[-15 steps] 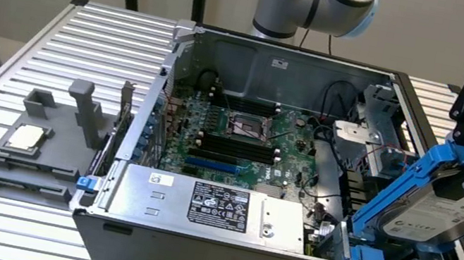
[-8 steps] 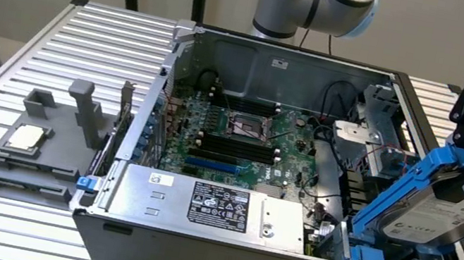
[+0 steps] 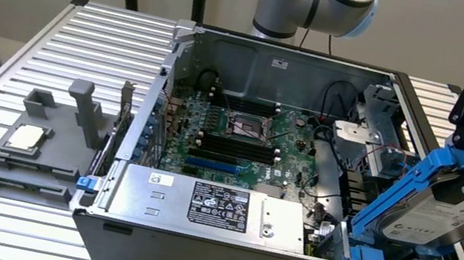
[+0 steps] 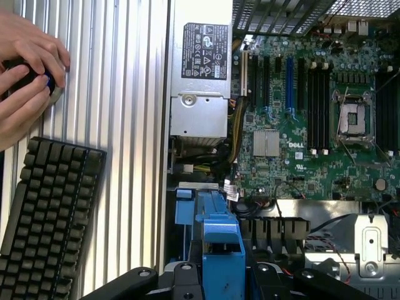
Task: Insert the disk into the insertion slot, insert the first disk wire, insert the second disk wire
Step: 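Insert the disk into the insertion slot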
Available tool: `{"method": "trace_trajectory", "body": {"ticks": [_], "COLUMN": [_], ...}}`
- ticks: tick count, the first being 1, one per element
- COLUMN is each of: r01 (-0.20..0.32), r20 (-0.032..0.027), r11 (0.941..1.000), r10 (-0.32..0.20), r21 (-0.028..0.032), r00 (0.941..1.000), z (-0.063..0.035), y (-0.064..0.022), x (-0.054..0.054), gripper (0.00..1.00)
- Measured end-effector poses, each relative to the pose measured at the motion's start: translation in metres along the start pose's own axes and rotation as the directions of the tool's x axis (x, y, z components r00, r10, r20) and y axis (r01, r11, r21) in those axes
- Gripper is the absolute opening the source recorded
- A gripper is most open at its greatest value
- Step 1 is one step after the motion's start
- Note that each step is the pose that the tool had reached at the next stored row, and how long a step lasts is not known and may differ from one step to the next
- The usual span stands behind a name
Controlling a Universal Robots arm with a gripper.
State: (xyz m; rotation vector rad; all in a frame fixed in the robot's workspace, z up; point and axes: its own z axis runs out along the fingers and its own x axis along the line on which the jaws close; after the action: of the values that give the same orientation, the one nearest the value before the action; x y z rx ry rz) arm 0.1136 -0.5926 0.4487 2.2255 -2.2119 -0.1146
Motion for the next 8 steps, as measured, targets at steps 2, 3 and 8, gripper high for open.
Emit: {"method": "trace_trajectory", "body": {"ticks": [2,3,8], "r01": [0.0,0.0,0.001], "r20": [0.0,0.0001,0.0], "r11": [1.0,1.0,1.0], "r10": [0.0,0.0,-0.001], "r21": [-0.0001,-0.0001,-0.0002], "r00": [1.0,1.0,1.0], "z": [0.0004,0.0005,0.0015], "y": [0.0,0.0,-0.0001], "x": [0.0001,0.0001,0.0002], "gripper": [0.32,0.32,0.32]}}
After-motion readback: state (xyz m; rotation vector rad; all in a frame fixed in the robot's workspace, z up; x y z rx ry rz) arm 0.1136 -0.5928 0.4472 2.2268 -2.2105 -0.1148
